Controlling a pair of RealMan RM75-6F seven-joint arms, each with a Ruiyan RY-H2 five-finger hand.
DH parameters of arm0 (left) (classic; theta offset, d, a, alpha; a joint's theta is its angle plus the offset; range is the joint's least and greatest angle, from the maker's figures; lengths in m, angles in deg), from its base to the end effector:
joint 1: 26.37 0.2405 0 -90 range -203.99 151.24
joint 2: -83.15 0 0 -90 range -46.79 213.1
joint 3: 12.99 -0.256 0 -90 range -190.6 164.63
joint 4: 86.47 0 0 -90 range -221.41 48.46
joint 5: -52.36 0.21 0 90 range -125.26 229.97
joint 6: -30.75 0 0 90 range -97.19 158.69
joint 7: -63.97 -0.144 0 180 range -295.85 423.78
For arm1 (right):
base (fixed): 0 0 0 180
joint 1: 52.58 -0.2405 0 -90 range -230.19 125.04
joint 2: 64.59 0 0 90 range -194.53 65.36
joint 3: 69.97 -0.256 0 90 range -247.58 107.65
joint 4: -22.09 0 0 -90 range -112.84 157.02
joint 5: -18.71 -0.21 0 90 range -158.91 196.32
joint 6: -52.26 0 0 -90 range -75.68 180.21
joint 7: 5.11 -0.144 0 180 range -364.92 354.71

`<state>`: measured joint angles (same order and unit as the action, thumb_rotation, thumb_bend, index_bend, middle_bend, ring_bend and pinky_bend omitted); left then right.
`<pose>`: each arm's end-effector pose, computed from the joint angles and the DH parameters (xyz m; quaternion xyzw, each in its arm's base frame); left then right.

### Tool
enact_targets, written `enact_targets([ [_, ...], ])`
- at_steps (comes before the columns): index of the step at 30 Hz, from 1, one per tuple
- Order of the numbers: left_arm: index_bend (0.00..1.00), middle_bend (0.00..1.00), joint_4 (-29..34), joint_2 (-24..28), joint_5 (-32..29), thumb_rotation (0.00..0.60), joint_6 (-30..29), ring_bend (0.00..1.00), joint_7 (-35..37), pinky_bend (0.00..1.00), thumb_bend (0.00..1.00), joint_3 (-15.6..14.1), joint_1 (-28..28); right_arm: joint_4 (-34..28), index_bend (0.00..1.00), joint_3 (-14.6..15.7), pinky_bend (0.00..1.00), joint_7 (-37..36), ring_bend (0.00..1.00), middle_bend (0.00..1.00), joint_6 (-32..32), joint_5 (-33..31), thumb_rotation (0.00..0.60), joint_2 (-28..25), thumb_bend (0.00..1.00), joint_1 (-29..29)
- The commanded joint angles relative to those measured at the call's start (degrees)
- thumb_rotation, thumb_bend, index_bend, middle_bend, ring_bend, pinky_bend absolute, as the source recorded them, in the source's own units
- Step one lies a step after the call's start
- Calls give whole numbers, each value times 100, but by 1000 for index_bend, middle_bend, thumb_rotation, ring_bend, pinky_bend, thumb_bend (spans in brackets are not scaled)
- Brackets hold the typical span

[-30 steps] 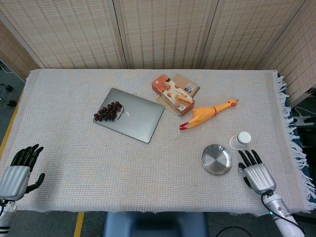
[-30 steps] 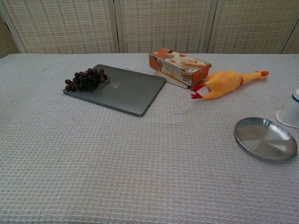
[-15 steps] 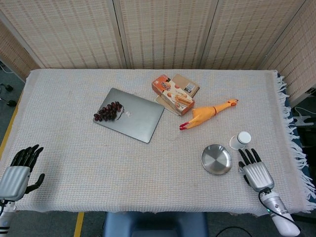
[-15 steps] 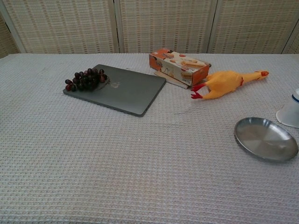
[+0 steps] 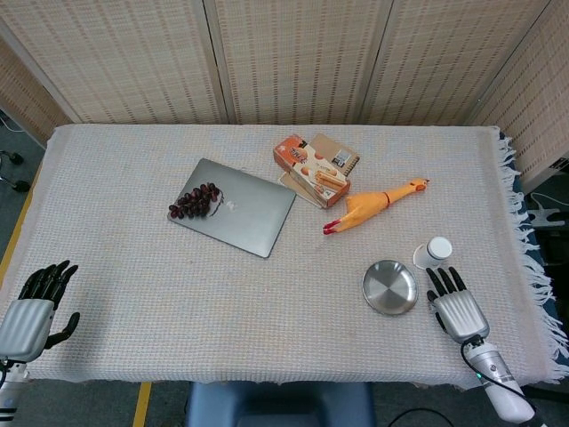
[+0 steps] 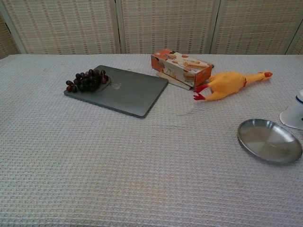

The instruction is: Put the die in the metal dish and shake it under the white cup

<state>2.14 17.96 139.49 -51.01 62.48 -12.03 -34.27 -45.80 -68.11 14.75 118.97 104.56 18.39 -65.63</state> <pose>-0.3163 0.1915 0.1463 -0.6392 -0.3704 -0.3589 0.5704 -0.3548 -0.2095 0.0392 0.7661 -0.2904 0.1783 0.5450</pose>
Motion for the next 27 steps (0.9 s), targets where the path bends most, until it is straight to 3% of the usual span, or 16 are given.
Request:
enact_targets([
  [1,0,0,3,2,-12,600,15,0,-7,84,403,-1,-3,17,386,8,0,2,0,0,-14,-13,600,11,356,-3],
  [11,0,0,-15,0,-23,600,49,0,-25,84,404,-9,-17,225,420,45,0,-50,0,0,-32,-12,600,173,358,-17],
  [19,0,0,-22,4,2,600,45,0,16,84,405,-19,-22,517,545,10,56,-209,0,0,384,138,600,376,357,65],
  [27,0,0,-18,6,-4,600,12,0,28,84,404,-11,-9,412,557,-26,58,-381,0,0,693,248,600,304,357,113],
])
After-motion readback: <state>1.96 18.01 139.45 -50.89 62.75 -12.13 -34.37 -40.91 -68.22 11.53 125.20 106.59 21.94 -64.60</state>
